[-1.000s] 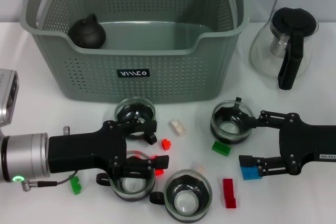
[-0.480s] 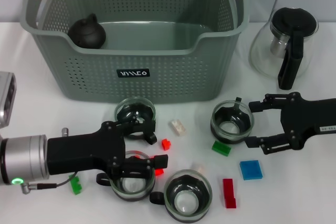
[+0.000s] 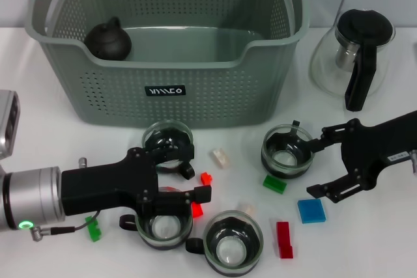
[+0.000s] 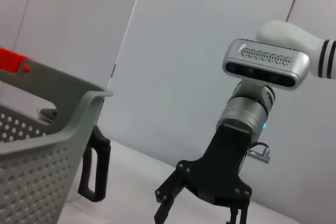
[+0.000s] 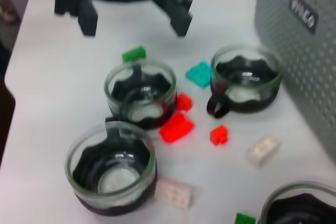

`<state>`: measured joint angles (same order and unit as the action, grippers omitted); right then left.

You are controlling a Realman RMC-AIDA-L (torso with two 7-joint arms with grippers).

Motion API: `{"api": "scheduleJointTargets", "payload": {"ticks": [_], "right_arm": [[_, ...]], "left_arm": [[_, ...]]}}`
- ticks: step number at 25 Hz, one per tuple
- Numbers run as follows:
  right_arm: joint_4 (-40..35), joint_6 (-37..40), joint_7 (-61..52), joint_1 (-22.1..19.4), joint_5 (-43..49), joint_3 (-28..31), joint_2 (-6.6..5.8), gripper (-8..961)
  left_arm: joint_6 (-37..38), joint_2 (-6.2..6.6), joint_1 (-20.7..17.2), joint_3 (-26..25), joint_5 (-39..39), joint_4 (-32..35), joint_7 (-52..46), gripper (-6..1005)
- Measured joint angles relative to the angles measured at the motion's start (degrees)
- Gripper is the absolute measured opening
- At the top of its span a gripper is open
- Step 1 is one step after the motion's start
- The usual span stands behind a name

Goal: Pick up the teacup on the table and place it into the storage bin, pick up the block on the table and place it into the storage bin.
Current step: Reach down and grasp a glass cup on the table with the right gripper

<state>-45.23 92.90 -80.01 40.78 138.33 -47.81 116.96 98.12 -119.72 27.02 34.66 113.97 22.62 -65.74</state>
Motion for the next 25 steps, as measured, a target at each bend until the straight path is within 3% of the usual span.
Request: {"api": "scheduleJointTargets", "payload": {"ticks": [8,13,25], "right_arm": [[-1.3,-4.2,-1.2,3.9,4.6,-4.5,1.66,915],[-1.1,-7.8,-2.7,5.4,7.2,-10.4,2.73,915],[-1.0,-13.1,-5.7,6.5,8.4,-19.4,3.12,913]], "left_arm": [[-1.2,-0.67,-0.1,-0.1,-0.6,-0.1,0.0,936],[-1.3,-0.79,-0.2,0.0,-1.4,-0.1,0.0,936],[-2.0,-1.04,-0.7,0.0,-2.0,-0.6,0.0,936]]}}
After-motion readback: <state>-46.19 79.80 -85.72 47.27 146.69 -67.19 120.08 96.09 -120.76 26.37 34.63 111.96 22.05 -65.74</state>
